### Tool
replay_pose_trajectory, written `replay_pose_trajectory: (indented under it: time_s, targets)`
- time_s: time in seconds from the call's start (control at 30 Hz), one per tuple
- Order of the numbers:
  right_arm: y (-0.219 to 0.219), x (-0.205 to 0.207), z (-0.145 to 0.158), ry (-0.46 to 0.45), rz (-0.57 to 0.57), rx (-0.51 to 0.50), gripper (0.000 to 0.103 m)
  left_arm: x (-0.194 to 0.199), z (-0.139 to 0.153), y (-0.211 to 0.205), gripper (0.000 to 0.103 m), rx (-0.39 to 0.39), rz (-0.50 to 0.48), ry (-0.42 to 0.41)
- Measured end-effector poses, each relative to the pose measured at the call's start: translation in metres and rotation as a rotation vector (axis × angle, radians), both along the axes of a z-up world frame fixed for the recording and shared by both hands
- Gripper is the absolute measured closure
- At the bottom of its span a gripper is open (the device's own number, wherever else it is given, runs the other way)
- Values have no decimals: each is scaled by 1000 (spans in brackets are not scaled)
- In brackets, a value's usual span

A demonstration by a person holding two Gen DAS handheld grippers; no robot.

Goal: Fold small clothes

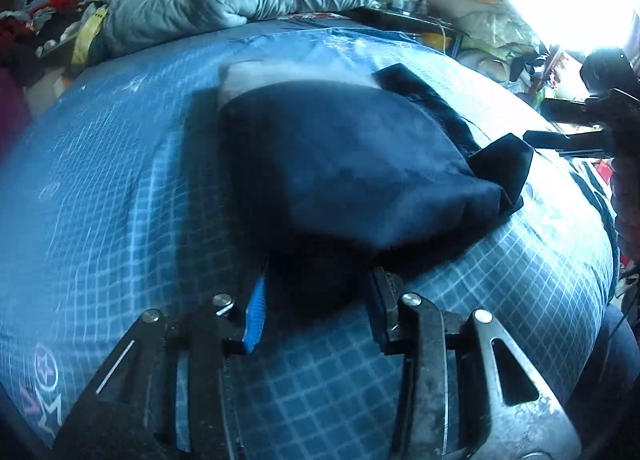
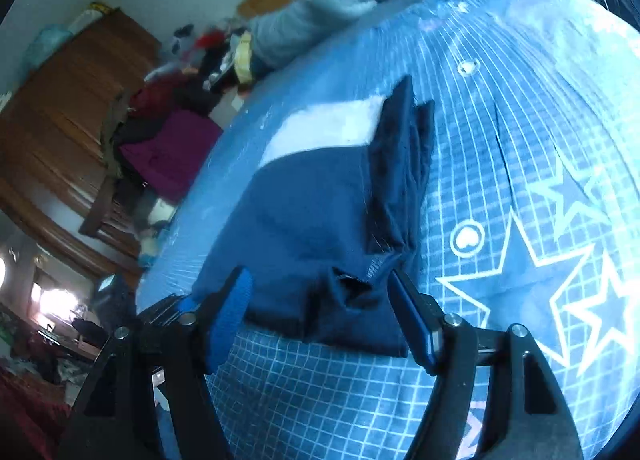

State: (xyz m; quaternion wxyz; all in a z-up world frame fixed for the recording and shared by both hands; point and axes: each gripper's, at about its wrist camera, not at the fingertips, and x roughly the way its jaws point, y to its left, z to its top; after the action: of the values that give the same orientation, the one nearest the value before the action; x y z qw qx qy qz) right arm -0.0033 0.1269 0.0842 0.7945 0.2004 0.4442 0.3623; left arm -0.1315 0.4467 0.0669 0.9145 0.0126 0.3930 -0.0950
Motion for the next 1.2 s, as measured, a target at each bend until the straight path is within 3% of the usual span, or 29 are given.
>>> replay_pose_trajectory:
  time_s: [0.07, 0.23, 0.37, 0.43, 0.47, 0.5, 0.57, 0.67, 0.73, 0.8, 0.87, 0.9, 0.97, 1.03, 1.07, 1.13, 1.17, 1.2]
  targets:
    - [10, 4, -3, 8, 17, -34, 25, 2, -6, -2, 49, 8, -2, -18]
    - [23, 8, -20, 35, 50, -54, 27, 12, -19, 8, 45, 71, 29, -25]
    - [28, 11, -27, 17, 57, -72, 48, 13, -19, 5, 50, 115, -11, -28]
    - [31, 14, -35, 30, 59, -75, 74, 5, -17, 7, 59, 150, -13, -36]
    - [29, 15, -38, 35, 45, -83, 94, 3, -16, 8, 71, 188, -6, -36]
    - [24, 13, -39, 25, 23, -93, 97, 3, -16, 10, 76, 228, 7, -35]
    - [13, 7, -48, 31, 1, -118, 98, -1, -25, 18, 63, 283, -1, -8]
    - [19, -3, -71, 54, 25, -194, 102, 0, -35, 21, 56, 320, -9, 10]
    - [12, -1, -73, 71, -7, -157, 103, -3, -28, 21, 59, 295, -13, 4]
    - [5, 1, -66, 46, -35, -161, 102, -14, -14, 20, 72, 192, -35, -12]
    - [-3, 4, -59, 20, -59, -161, 103, -28, -5, 16, 68, 236, -7, -93]
    - [-10, 6, -56, 8, -87, -172, 103, -27, -8, 20, 62, 221, 13, -86]
    - [-26, 13, -60, 37, -122, -136, 103, -20, -24, 26, 63, 181, 26, -10]
    - [-31, 14, -70, 80, -102, -108, 102, -19, -22, 25, 64, 165, 8, -5]
    - [-30, 13, -70, 90, -90, -91, 94, -20, -20, 24, 64, 146, -6, -3]
    - [-24, 14, -58, 49, -74, -70, 88, -17, -25, 23, 64, 147, -14, 17]
    - [-19, 18, -50, 28, -72, -50, 81, -16, -26, 22, 64, 152, -16, 22]
    - [-14, 25, -45, 7, -71, -27, 59, -15, -25, 20, 65, 156, -18, 23]
